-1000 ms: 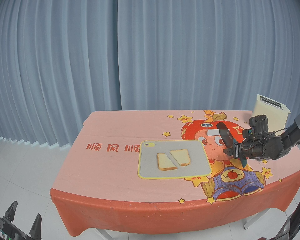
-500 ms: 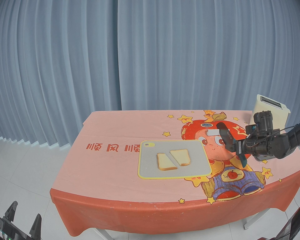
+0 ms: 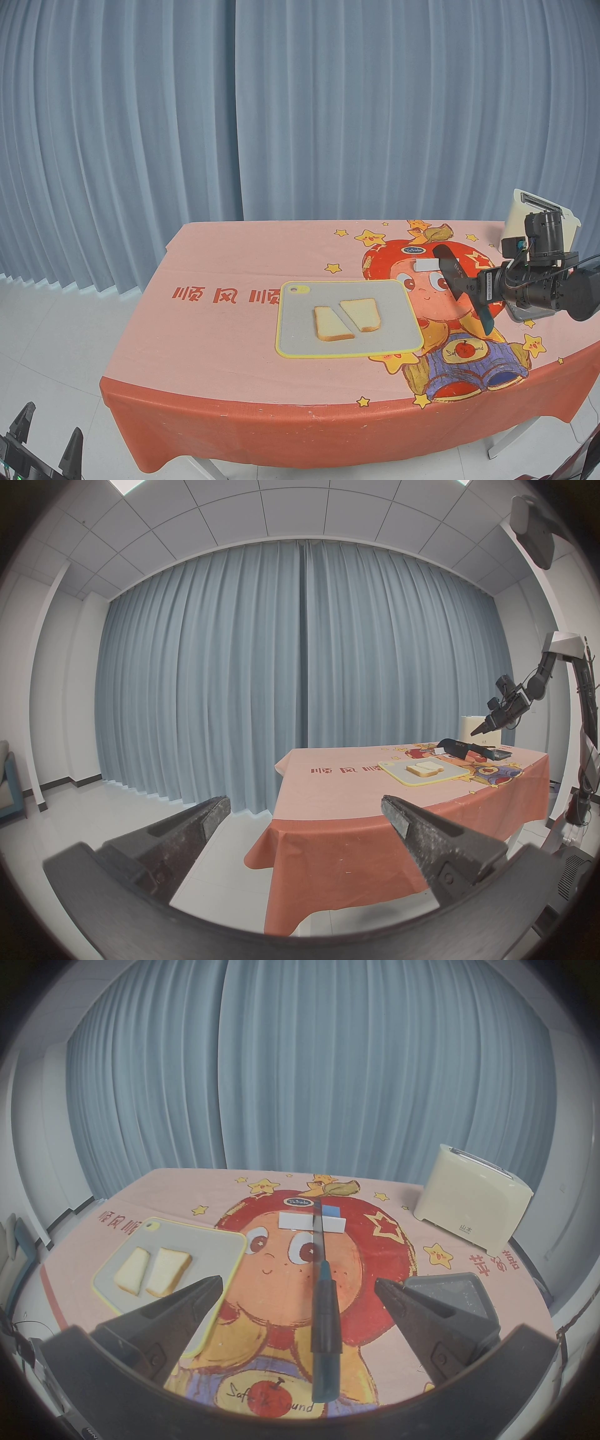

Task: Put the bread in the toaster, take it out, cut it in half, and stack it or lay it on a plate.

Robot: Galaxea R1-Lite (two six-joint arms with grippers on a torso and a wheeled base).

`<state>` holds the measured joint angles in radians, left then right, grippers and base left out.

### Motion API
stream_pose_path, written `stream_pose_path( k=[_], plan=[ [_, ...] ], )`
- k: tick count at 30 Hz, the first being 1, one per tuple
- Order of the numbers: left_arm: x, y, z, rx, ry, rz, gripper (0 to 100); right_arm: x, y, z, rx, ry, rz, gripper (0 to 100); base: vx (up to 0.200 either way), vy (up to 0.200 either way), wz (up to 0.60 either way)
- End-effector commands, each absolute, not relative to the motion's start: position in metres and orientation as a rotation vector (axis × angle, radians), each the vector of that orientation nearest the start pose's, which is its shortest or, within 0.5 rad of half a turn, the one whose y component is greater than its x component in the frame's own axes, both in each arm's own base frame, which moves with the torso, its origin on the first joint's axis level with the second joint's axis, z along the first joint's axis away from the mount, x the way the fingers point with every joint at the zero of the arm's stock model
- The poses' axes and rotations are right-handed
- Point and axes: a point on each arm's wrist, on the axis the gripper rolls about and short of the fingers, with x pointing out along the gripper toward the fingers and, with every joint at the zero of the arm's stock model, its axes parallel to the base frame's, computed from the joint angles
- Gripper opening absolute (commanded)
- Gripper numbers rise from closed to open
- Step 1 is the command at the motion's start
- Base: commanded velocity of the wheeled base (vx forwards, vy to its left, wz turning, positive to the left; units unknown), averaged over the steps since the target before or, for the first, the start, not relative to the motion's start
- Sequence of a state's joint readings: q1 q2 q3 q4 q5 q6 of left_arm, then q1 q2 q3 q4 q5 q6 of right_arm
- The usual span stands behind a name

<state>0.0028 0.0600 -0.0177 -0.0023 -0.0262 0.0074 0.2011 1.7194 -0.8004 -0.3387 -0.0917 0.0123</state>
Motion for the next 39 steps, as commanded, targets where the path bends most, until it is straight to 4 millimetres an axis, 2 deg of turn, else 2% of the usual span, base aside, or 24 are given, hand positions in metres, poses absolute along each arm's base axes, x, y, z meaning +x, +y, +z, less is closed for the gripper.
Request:
stream_pose_path(
  k=[1, 20, 28, 39],
  plan=[
    [-0.018, -0.001, 0.077, 0.007, 0.058, -0.023, 100, 0.276, 0.065, 0.160, -0.077, 0.532, 0.137, 100, 0.000, 0.000, 0.00],
    [-0.018, -0.001, 0.077, 0.007, 0.060, -0.023, 100, 0.251, 0.103, 0.145, -0.148, 0.582, 0.242, 100, 0.000, 0.000, 0.00],
    [-0.018, -0.001, 0.077, 0.007, 0.058, -0.023, 100, 0.252, 0.108, 0.142, -0.151, 0.589, 0.254, 100, 0.000, 0.000, 0.00],
    [-0.018, -0.001, 0.077, 0.005, 0.058, -0.023, 100, 0.253, 0.126, 0.121, -0.182, 0.652, 0.302, 100, 0.000, 0.000, 0.00]
  ],
)
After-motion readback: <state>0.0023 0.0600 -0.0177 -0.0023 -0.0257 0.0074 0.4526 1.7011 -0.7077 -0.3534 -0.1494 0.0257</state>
